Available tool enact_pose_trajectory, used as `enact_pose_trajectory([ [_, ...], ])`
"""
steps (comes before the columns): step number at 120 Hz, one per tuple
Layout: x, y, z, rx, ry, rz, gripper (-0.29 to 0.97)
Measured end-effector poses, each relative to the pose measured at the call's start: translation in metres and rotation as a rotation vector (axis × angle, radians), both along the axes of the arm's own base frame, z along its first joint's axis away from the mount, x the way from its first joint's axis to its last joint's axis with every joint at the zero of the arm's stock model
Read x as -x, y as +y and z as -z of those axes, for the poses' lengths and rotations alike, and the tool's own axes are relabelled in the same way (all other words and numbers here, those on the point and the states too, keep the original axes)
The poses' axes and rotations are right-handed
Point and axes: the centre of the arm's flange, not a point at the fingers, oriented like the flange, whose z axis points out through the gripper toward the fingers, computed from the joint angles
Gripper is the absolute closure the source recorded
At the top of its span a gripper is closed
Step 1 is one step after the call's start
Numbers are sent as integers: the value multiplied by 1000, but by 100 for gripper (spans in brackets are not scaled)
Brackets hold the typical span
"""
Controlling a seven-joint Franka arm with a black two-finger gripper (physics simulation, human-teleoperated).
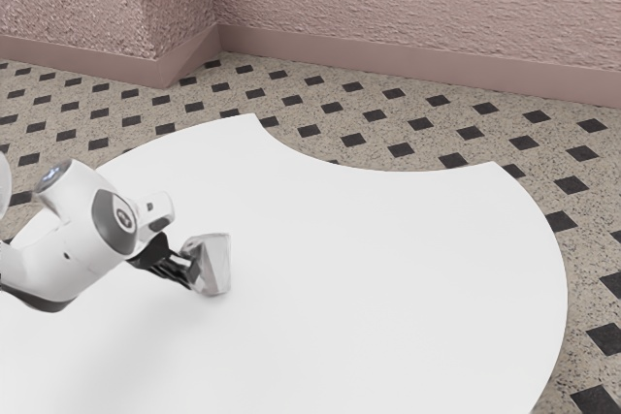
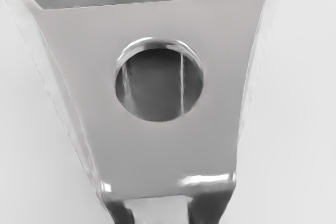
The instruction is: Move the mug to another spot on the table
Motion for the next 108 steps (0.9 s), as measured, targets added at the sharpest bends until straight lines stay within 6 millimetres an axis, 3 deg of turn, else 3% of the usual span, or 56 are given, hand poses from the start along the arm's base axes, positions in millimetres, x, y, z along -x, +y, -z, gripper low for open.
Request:
enact_pose_trajectory([
  [11,1,-6,1,11,1,0,64],
  [33,12,-14,10,55,22,-41,37],
  [49,30,-12,18,75,45,-76,25],
  [83,49,-3,2,88,11,-107,12],
  [108,46,9,-17,83,-36,-128,5],
])
